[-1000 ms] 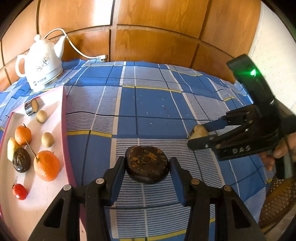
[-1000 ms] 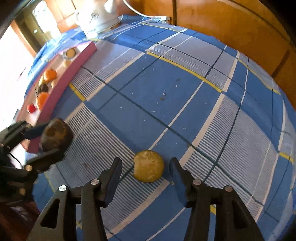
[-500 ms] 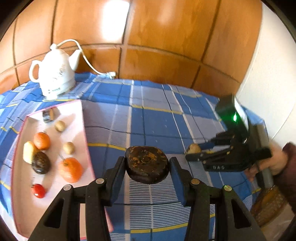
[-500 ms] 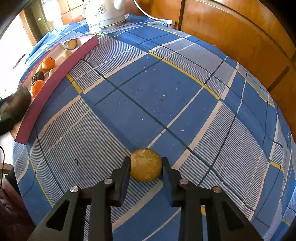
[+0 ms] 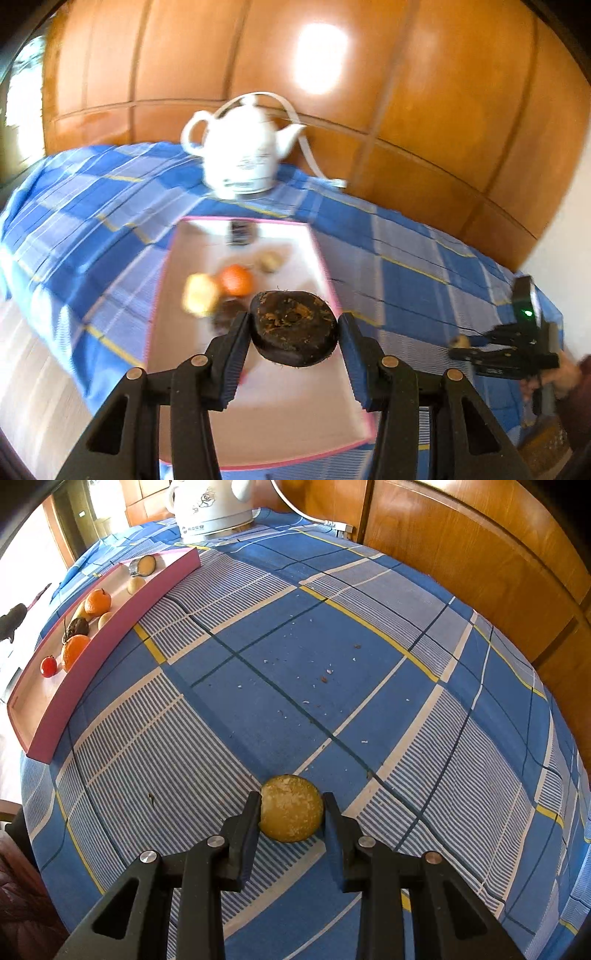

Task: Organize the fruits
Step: 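Carry the brown piece into the tray and open the left gripper while the right holds the fruit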

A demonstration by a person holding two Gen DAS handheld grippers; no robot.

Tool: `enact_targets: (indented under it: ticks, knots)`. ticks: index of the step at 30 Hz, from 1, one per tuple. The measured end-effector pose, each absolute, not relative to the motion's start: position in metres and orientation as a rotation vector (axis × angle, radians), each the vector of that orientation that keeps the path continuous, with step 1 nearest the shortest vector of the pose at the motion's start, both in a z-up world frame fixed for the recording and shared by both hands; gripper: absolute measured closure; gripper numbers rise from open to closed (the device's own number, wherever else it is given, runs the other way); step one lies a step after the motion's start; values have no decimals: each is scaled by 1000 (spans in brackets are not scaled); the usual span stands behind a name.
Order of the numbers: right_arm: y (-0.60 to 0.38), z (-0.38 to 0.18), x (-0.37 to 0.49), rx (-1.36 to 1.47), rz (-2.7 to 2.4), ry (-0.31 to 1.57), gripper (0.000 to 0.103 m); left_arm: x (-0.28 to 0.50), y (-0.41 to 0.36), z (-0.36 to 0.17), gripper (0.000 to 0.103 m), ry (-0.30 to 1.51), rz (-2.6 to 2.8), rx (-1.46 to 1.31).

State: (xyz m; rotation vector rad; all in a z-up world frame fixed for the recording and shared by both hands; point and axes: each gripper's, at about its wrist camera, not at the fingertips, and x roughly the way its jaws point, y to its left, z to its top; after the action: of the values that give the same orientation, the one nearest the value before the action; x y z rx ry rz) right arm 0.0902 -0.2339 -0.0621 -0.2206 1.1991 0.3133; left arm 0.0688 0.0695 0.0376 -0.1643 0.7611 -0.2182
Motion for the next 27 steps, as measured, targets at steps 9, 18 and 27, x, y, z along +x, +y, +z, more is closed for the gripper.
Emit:
enact_targets:
  ticks: [9,18,27]
  knots:
    - [-232,-63,89,-226,308,1196,71,59,81,22,54,787,-177,-164]
    - [-231,-63,88,-227,306,1194,71,54,59,18,54,794,-206,-101]
    - [-231,-63,88,-229,306,1194,71,51,52,15,54,810,-222,-81]
